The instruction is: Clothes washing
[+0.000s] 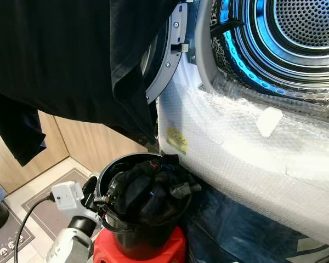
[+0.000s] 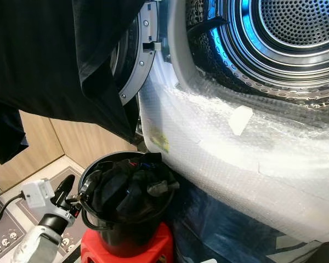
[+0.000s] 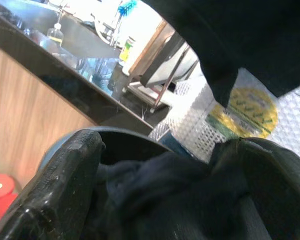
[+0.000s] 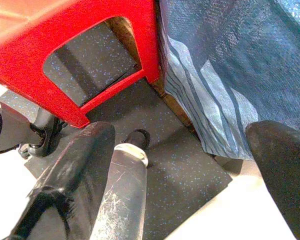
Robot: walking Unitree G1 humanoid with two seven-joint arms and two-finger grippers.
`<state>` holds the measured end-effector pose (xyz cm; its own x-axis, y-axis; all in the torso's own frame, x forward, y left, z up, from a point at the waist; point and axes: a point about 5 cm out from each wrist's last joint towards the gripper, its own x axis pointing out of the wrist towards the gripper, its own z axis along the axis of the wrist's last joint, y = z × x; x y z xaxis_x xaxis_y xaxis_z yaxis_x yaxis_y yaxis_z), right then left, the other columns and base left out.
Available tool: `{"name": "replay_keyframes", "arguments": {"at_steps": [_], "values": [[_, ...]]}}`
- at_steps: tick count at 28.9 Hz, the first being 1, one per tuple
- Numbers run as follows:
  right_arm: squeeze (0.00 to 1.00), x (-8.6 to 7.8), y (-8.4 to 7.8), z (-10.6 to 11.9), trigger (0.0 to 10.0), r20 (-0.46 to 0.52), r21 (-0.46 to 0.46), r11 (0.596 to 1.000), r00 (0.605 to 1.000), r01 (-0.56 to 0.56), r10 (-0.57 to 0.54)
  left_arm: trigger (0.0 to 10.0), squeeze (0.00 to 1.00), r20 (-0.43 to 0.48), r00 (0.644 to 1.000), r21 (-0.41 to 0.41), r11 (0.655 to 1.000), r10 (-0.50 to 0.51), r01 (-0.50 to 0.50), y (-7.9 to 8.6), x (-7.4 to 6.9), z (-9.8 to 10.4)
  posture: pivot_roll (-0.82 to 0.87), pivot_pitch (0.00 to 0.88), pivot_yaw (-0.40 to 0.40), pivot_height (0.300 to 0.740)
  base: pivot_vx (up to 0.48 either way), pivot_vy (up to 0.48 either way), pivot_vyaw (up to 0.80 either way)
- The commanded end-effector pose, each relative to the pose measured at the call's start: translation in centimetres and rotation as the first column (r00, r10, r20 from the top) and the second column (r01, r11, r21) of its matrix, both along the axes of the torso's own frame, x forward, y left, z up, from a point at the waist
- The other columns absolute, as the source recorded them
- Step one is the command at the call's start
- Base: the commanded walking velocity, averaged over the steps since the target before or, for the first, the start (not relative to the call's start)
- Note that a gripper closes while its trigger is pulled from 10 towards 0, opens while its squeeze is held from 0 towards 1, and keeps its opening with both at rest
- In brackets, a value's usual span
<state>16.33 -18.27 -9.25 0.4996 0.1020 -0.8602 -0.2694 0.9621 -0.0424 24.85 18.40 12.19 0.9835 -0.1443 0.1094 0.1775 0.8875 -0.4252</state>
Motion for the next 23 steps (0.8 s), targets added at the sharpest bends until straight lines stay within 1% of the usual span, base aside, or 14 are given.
{"name": "replay_keyframes", "arguments": {"at_steps": [1,2,6,9,11,12,14,16,19,21,23], "values": [[0.0,-0.2,0.1,-0.1,10.0,0.001,0.008,1.0,1.0,0.015,-0.015,10.0,0.0,0.015,0.999,-0.005,0.999,-0.037,0.037,-0.2,0.2,0.7,0.1,0.0,-0.044,0.74,0.0,0.0,0.0],[0.0,-0.2,0.1,-0.1,10.0,0.001,0.008,1.0,1.0,0.017,-0.017,10.0,0.0,0.01,0.997,-0.003,0.997,-0.073,0.073,-0.4,0.4,0.9,0.1,0.0,-0.044,0.74,0.0,0.0,0.0],[0.0,-0.2,0.1,-0.1,10.0,0.002,0.011,1.0,1.0,0.023,-0.023,10.0,0.0,-0.003,0.99,0.026,0.99,-0.142,0.142,-0.6,0.7,1.2,0.09,0.0,-0.04,0.74,0.0,0.0,0.0],[0.0,-0.2,0.1,-0.1,10.0,0.003,0.012,0.999,1.0,0.03,-0.03,10.0,0.0,-0.012,0.982,0.006,0.982,-0.191,0.191,-1.0,0.7,1.4,0.08,0.0,-0.037,0.74,0.0,0.0,0.0],[0.0,-0.2,0.1,-0.1,10.0,0.003,0.012,0.999,0.999,0.032,-0.032,10.0,0.0,-0.04,0.975,0.023,0.975,-0.219,0.22,-1.2,0.8,1.4,0.08,0.0,-0.034,0.74,0.0,0.0,0.0],[0.0,-0.3,0.1,-0.1,10.0,0.003,0.012,0.999,0.999,0.033,-0.033,10.0,0.0,-0.049,0.974,0.026,0.974,-0.223,0.224,-1.2,0.8,1.3,0.08,0.0,-0.032,0.74,0.0,0.0,0.0],[0.0,-0.3,0.1,-0.1,10.0,0.003,0.013,0.999,0.999,0.04,-0.04,10.0,0.0,-0.054,0.97,0.004,0.972,-0.235,0.236,-1.3,0.9,1.5,0.07,0.0,-0.03,0.74,0.0,0.0,0.0],[0.0,-0.4,0.1,-0.2,10.0,0.001,0.013,0.999,0.999,0.044,-0.044,10.0,0.0,-0.094,0.967,-0.006,0.972,-0.235,0.236,-1.2,1.0,1.4,0.07,0.0,-0.03,0.74,0.0,0.0,0.0],[0.0,-0.6,0.2,-0.2,10.0,-0.003,0.015,0.999,0.999,0.047,-0.047,10.0,0.0,-0.116,0.964,-0.038,0.971,-0.238,0.235,-0.6,1.4,1.6,0.08,0.0,-0.029,0.74,0.0,0.0,0.0],[0.0,-0.6,0.3,-0.3,10.0,-0.004,0.017,0.999,0.999,0.047,-0.047,10.0,0.0,-0.116,0.961,-0.04,0.967,-0.253,0.25,-0.5,1.5,1.7,0.08,0.0,-0.029,0.74,0.0,0.0,0.0],[0.0,-0.6,0.3,-0.3,10.0,-0.004,0.018,0.999,0.999,0.048,-0.048,10.0,0.0,-0.135,0.952,-0.034,0.962,-0.274,0.272,-0.4,1.6,1.6,0.08,0.0,-0.03,0.74,0.0,0.0,0.0]]}}
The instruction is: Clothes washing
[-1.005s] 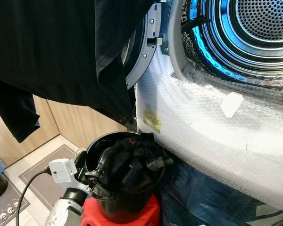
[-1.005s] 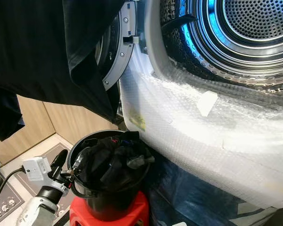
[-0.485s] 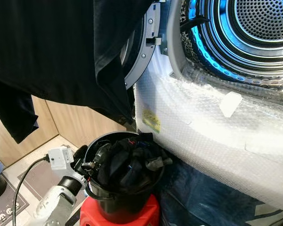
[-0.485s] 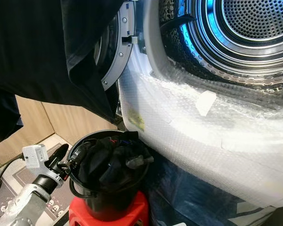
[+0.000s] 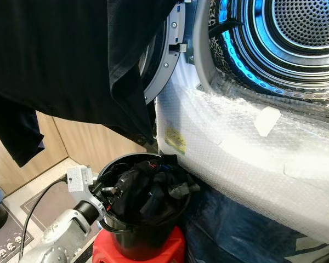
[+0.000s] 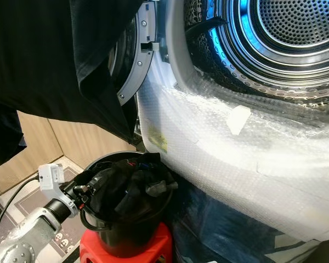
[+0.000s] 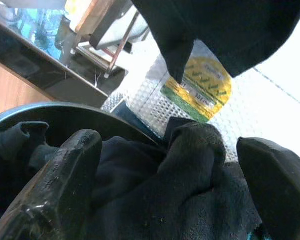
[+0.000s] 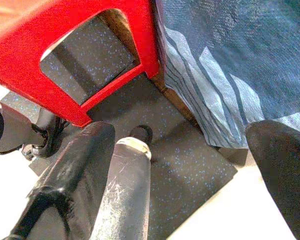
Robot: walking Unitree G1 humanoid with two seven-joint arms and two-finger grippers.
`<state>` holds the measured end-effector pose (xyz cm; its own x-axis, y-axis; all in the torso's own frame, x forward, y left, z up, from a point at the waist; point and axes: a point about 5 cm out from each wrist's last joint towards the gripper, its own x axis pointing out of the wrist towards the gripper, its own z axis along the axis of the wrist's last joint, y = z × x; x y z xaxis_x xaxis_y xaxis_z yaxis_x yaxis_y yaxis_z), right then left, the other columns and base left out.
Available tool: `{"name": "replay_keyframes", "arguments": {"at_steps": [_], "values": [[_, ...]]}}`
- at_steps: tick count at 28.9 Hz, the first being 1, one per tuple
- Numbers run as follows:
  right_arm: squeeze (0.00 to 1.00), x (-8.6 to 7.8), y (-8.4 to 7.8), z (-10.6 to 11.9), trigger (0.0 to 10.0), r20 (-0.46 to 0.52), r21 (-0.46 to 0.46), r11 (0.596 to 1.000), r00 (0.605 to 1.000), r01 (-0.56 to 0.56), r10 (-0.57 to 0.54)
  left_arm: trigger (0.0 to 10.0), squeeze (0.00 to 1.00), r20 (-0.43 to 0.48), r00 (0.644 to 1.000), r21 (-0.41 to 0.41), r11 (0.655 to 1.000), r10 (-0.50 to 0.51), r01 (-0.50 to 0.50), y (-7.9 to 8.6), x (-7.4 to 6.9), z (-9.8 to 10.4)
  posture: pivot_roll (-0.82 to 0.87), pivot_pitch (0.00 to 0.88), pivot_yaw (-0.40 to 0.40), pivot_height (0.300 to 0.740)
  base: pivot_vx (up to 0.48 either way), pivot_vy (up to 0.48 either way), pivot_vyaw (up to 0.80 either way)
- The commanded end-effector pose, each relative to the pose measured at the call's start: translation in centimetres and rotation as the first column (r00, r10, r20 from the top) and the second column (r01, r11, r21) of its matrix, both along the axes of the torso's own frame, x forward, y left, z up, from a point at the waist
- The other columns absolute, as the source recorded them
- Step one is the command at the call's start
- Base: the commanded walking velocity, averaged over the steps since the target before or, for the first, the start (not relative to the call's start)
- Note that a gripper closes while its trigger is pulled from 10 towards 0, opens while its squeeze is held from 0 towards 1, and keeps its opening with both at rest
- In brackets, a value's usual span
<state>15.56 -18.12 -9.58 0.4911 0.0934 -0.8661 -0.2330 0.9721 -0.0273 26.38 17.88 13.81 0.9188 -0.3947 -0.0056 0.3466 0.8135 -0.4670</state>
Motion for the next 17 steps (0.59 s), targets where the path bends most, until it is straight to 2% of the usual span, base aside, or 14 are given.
{"name": "replay_keyframes", "arguments": {"at_steps": [1,5,6,7,9,13,14,15,17], "values": [[0.0,0.19,0.2,0.06,10.0,0.01,0.007,1.0,1.0,0.01,-0.01,10.0,0.0,-0.026,0.999,-0.001,1.0,-0.021,0.021,0.15,0.14,-0.06,0.08,0.0,-0.029,0.74,0.0,0.0,0.0],[0.0,0.25,0.29,0.07,10.0,0.012,0.008,1.0,1.0,0.012,-0.012,9.9,0.0,-0.064,0.995,-0.022,0.997,-0.071,0.07,0.01,0.14,-0.25,0.08,0.0,-0.028,0.74,0.0,0.0,0.0],[0.0,0.27,0.32,0.08,10.0,0.012,0.007,1.0,1.0,0.012,-0.012,4.4,0.0,-0.087,0.992,-0.039,0.995,-0.092,0.089,-0.1,0.16,-0.33,0.08,0.0,-0.028,0.74,0.0,0.0,0.0],[0.0,0.28,0.32,0.08,10.0,0.012,0.006,1.0,1.0,0.012,-0.012,3.9,0.0,-0.101,0.99,-0.04,0.994,-0.102,0.098,-0.14,0.2,-0.43,0.08,0.0,-0.029,0.74,0.0,0.0,0.0],[0.0,0.22,0.27,0.06,10.0,0.01,0.004,1.0,1.0,0.013,-0.013,0.0,0.0,-0.12,0.984,-0.015,0.992,-0.129,0.128,-0.31,0.33,-0.61,0.08,0.0,-0.03,0.74,0.0,0.0,0.0],[0.0,0.13,0.16,0.03,10.0,0.007,0.001,1.0,1.0,0.014,-0.014,0.0,0.0,-0.116,0.982,-0.012,0.989,-0.147,0.147,-0.36,0.65,-0.43,0.08,0.0,-0.031,0.74,0.0,0.0,0.0],[0.0,0.11,0.12,0.02,10.0,0.006,0.0,1.0,1.0,0.015,-0.015,0.9,0.0,-0.113,0.982,-0.013,0.988,-0.154,0.154,-0.37,0.7,-0.37,0.08,0.0,-0.031,0.74,0.0,0.0,0.0],[0.0,0.09,0.09,0.02,10.0,0.006,-0.001,1.0,1.0,0.017,-0.017,0.0,0.0,-0.117,0.98,-0.006,0.987,-0.162,0.162,-0.36,0.73,-0.35,0.07,0.0,-0.03,0.74,0.0,0.0,0.0],[0.0,0.09,0.07,0.02,10.0,0.006,-0.002,1.0,1.0,0.018,-0.018,0.0,0.0,-0.122,0.978,0.0,0.986,-0.168,0.169,-0.35,0.74,-0.34,0.07,0.0,-0.03,0.74,0.0,0.0,0.0]]}}
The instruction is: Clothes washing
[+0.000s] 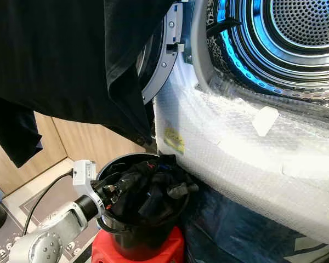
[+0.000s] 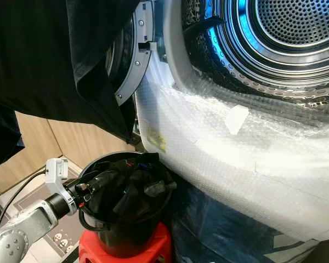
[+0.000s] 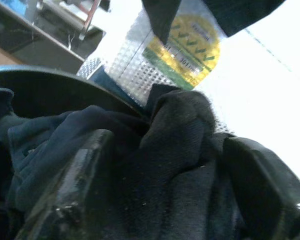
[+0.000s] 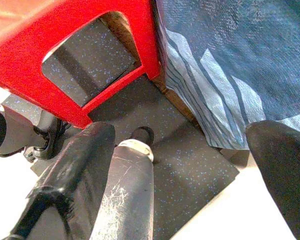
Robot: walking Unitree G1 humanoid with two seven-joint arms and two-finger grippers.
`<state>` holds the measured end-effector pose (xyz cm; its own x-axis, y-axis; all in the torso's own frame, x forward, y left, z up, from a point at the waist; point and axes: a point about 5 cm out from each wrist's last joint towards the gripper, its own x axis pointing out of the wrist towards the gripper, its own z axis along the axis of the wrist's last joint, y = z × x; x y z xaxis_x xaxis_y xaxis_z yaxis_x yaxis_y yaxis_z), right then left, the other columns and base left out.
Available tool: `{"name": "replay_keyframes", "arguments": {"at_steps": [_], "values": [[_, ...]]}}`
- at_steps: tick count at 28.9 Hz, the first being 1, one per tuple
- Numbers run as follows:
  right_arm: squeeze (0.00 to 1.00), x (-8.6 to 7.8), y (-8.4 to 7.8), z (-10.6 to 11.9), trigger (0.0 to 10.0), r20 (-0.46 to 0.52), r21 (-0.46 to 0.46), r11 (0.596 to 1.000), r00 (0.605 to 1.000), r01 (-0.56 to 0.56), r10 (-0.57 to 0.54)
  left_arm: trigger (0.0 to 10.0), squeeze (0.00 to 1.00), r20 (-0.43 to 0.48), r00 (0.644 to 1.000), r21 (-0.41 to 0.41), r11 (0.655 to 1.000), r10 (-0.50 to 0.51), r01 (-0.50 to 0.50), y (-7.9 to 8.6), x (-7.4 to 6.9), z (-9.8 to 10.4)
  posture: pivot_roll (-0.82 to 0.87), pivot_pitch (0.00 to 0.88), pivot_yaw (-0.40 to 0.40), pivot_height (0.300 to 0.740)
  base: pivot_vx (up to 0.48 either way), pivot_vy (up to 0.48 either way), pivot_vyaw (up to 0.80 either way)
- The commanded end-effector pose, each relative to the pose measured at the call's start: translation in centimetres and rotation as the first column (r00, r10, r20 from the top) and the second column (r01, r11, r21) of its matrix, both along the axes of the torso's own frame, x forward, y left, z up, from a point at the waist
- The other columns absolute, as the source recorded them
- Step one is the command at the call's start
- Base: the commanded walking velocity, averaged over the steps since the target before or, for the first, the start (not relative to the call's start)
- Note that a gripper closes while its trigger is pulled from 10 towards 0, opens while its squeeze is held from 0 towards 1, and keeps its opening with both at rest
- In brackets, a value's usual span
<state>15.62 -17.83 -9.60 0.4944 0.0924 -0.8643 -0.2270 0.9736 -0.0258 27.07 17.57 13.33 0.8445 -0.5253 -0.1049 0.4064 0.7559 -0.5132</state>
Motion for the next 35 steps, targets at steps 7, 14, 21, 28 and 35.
{"name": "replay_keyframes", "arguments": {"at_steps": [7,14,21,28,35], "values": [[0.0,-0.1,-0.4,0.0,10.0,0.0,-0.008,1.0,1.0,0.02,-0.02,0.0,0.0,-0.035,0.999,0.03,0.999,-0.025,0.026,0.3,0.5,-0.2,0.07,0.0,-0.026,0.74,0.0,0.0,0.0],[0.0,-0.5,-0.6,-0.1,10.0,-0.009,-0.013,1.0,1.0,0.026,-0.027,0.0,0.0,-0.056,0.997,0.026,0.998,-0.048,0.049,0.5,0.5,-0.3,0.06,0.0,-0.024,0.74,0.0,0.0,0.0],[0.0,-0.8,-1.0,-0.2,10.0,-0.016,-0.022,0.999,0.999,0.035,-0.035,0.0,0.0,-0.064,0.996,0.036,0.997,-0.067,0.07,0.5,0.5,-0.5,0.06,0.0,-0.023,0.74,0.0,0.0,0.0],[0.0,-1.2,-1.1,-0.3,10.0,-0.025,-0.027,0.999,0.999,0.039,-0.04,0.0,0.0,-0.065,0.995,0.032,0.997,-0.073,0.076,0.5,0.4,-0.5,0.06,0.0,-0.022,0.74,0.0,0.0,0.0],[0.0,-1.3,-1.1,-0.4,10.0,-0.03,-0.027,0.999,0.999,0.042,-0.043,0.0,0.0,-0.062,0.996,0.036,0.997,-0.065,0.067,0.6,0.5,-0.5,0.06,0.0,-0.019,0.74,0.0,0.0,0.0]]}}
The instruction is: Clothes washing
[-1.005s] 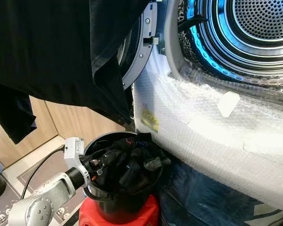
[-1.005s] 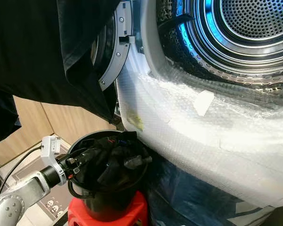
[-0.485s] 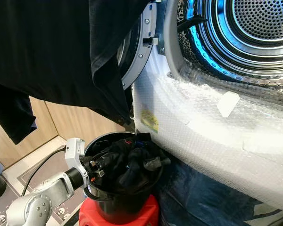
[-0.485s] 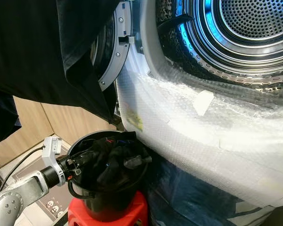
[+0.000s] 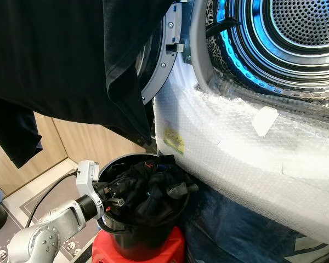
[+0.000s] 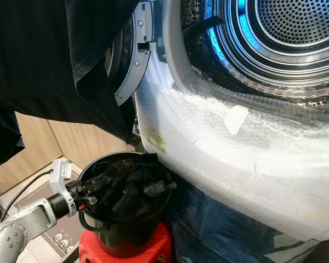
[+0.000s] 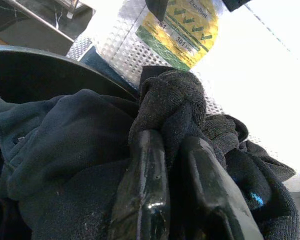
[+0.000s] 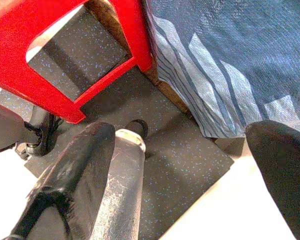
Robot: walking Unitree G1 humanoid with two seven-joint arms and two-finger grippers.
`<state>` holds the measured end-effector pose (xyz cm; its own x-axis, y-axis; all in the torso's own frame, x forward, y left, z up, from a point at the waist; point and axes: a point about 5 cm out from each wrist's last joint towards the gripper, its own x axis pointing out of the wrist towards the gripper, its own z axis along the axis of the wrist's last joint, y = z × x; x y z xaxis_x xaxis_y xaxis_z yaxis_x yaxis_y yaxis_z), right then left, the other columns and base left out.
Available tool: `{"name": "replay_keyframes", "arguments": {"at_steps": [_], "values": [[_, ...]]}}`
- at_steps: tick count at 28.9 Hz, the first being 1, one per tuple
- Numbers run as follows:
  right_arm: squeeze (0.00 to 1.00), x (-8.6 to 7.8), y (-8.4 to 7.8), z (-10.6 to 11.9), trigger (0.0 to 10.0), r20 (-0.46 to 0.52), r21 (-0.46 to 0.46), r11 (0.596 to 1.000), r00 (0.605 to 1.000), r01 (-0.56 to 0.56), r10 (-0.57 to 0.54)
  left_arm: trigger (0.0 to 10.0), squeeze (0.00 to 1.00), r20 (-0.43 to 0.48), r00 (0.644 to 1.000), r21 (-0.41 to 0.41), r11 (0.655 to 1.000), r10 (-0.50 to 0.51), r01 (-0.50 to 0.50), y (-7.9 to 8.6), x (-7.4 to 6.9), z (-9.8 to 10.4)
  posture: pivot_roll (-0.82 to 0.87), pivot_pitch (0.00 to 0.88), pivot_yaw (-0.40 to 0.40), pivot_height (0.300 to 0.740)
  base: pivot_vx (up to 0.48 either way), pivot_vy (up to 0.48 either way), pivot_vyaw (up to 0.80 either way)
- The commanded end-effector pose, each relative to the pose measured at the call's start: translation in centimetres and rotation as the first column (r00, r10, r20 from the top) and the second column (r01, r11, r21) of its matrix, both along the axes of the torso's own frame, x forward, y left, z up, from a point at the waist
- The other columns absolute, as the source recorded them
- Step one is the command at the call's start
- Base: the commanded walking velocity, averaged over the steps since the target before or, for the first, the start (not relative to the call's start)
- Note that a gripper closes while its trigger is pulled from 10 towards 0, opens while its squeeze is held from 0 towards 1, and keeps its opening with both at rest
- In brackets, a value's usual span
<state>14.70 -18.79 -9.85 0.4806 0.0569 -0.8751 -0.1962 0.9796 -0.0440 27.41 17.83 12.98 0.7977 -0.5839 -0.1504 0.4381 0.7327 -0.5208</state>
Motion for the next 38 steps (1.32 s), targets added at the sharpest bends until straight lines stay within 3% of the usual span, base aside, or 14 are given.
{"name": "replay_keyframes", "arguments": {"at_steps": [1,9,12,14,15,16,23,25,29,32,38], "values": [[0.0,-0.4,-0.1,-0.1,10.0,-0.012,-0.003,1.0,1.0,0.011,-0.011,0.0,0.0,-0.011,1.0,0.024,1.0,0.012,-0.012,0.4,0.1,-0.1,0.06,0.0,-0.019,0.74,0.0,0.0,0.0],[0.0,-0.5,-0.2,-0.2,10.0,-0.016,-0.004,1.0,1.0,0.009,-0.009,0.0,0.0,0.012,0.999,0.025,0.998,0.049,-0.05,0.7,0.1,0.1,0.06,0.0,-0.024,0.74,0.0,0.0,0.0],[0.0,-0.5,-0.2,-0.2,10.0,-0.016,-0.006,1.0,1.0,0.003,-0.003,0.0,0.0,0.065,0.995,0.024,0.996,0.079,-0.081,0.8,0.2,0.6,0.06,0.0,-0.026,0.74,0.0,0.0,0.0],[0.0,-0.5,-0.3,-0.2,10.0,-0.016,-0.008,1.0,1.0,0.002,-0.002,0.0,0.0,0.185,0.977,-0.003,0.994,0.11,-0.111,0.7,0.2,1.9,0.06,0.0,-0.027,0.74,0.0,0.0,0.0],[0.0,-0.5,-0.3,-0.2,10.0,-0.016,-0.008,1.0,1.0,0.002,-0.002,0.0,0.0,0.185,0.977,-0.003,0.994,0.11,-0.111,0.7,0.2,1.9,0.06,0.0,-0.027,0.74,0.0,0.0,0.0],[0.0,-0.5,-0.3,-0.2,10.0,-0.016,-0.009,1.0,1.0,0.0,0.0,10.0,0.0,0.276,0.952,-0.005,0.991,0.131,-0.135,0.5,0.1,2.6,0.06,0.0,-0.029,0.74,0.0,0.0,0.0],[0.0,-0.5,-0.3,-0.1,10.0,-0.017,-0.011,1.0,1.0,-0.008,0.008,10.0,0.0,0.439,0.891,-0.003,0.992,0.115,-0.127,-0.6,-0.6,4.0,0.07,0.0,-0.032,0.74,0.0,0.0,0.0],[0.0,-0.4,-0.4,-0.1,10.0,-0.016,-0.012,1.0,1.0,-0.012,0.012,10.0,0.0,0.51,0.855,0.013,0.993,0.091,-0.113,-1.3,-1.0,4.6,0.06,0.0,-0.034,0.74,0.0,0.0,0.0],[0.0,-0.2,-0.7,0.0,10.0,-0.01,-0.014,1.0,1.0,-0.014,0.014,10.0,0.0,0.54,0.841,0.049,0.996,0.035,-0.073,-2.2,-1.3,4.8,0.06,0.0,-0.033,0.74,0.0,0.0,0.0],[0.0,0.5,-1.6,0.5,10.0,0.025,-0.012,1.0,1.0,-0.011,0.012,10.0,0.0,0.551,0.831,0.088,0.996,-0.074,0.031,-4.1,-1.7,4.9,0.04,0.0,-0.029,0.74,0.0,0.0,0.0],[0.0,1.5,-2.2,1.2,10.0,0.072,0.025,0.998,0.996,-0.058,0.056,10.0,0.0,0.558,0.811,0.119,0.984,-0.174,0.129,-5.7,-2.1,5.0,0.03,0.0,-0.023,0.74,0.0,0.0,0.0]]}}
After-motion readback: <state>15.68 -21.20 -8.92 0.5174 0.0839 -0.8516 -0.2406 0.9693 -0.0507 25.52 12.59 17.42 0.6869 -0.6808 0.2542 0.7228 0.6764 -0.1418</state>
